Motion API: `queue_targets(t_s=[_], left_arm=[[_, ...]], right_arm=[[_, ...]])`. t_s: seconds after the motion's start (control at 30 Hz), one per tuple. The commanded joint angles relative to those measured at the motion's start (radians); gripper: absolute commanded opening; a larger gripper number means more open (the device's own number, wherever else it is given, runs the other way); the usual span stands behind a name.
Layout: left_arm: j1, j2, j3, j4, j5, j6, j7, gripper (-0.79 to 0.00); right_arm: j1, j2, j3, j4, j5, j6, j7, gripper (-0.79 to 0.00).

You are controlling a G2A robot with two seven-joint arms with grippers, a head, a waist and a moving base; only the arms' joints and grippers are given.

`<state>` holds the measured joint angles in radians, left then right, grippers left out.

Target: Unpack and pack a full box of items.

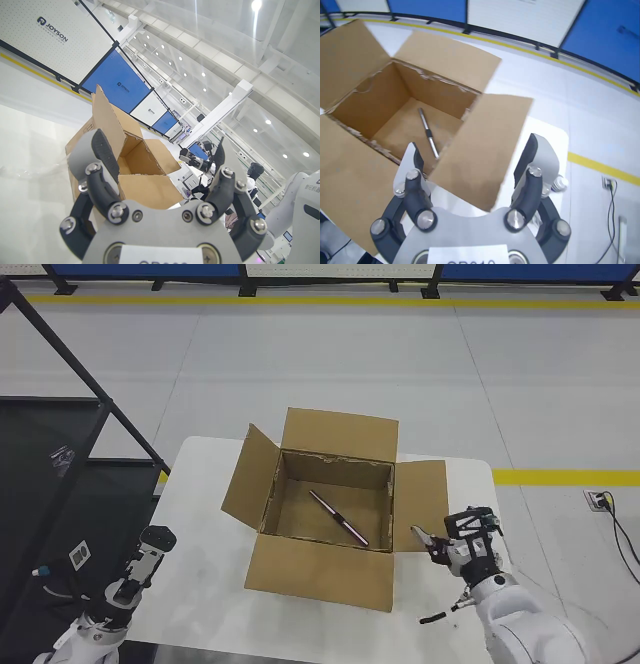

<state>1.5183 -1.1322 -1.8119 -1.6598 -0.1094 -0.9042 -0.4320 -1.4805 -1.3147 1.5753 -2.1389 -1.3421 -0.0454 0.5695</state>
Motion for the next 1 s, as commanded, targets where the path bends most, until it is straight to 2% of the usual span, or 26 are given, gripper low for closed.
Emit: queue_targets(t_s=[0.0, 0.1, 0.17, 0.33, 0.57, 0.6, 0.63, 0.67, 0.7, 0.97], left_arm=[[0.000, 0.000, 0.000, 0.000, 0.000, 0.000, 0.000, 0.000], [0.000, 0.000, 0.000, 0.000, 0.000, 0.000, 0.000, 0.000], [0.000, 0.000, 0.000, 0.000, 0.000, 0.000, 0.000, 0.000], [0.000, 0.000, 0.000, 0.000, 0.000, 0.000, 0.000, 0.000], [0.000, 0.000, 0.000, 0.000, 0.000, 0.000, 0.000, 0.000], [0.000, 0.000, 0.000, 0.000, 0.000, 0.000, 0.000, 0.000], [0.000, 0.000, 0.000, 0.000, 0.000, 0.000, 0.000, 0.000], [0.000, 0.000, 0.000, 0.000, 0.000, 0.000, 0.000, 0.000], [0.000, 0.000, 0.000, 0.000, 0.000, 0.000, 0.000, 0.000], [0.000, 0.000, 0.000, 0.000, 0.000, 0.000, 0.000, 0.000]], right_arm=[[-0.072, 0.000, 0.072, 0.000, 0.046, 0.037, -0.027, 0.000], [-0.140, 0.000, 0.153, 0.050, 0.123, 0.074, -0.051, 0.000], [-0.136, 0.001, 0.186, 0.129, 0.158, 0.082, -0.032, 0.000], [-0.001, 0.006, 0.185, 0.371, 0.207, 0.079, 0.029, 0.000], [0.151, 0.012, 0.158, 0.619, 0.239, 0.035, 0.001, 0.000], [0.166, 0.013, 0.156, 0.641, 0.231, 0.045, 0.004, -0.108], [0.180, 0.014, 0.153, 0.659, 0.226, 0.050, 0.006, -0.394], [0.191, 0.015, 0.151, 0.672, 0.224, 0.048, 0.005, -0.637], [0.198, 0.015, 0.149, 0.681, 0.225, 0.044, 0.003, -0.785], [0.188, 0.020, 0.149, 0.652, 0.219, 0.059, -0.028, -0.785]])
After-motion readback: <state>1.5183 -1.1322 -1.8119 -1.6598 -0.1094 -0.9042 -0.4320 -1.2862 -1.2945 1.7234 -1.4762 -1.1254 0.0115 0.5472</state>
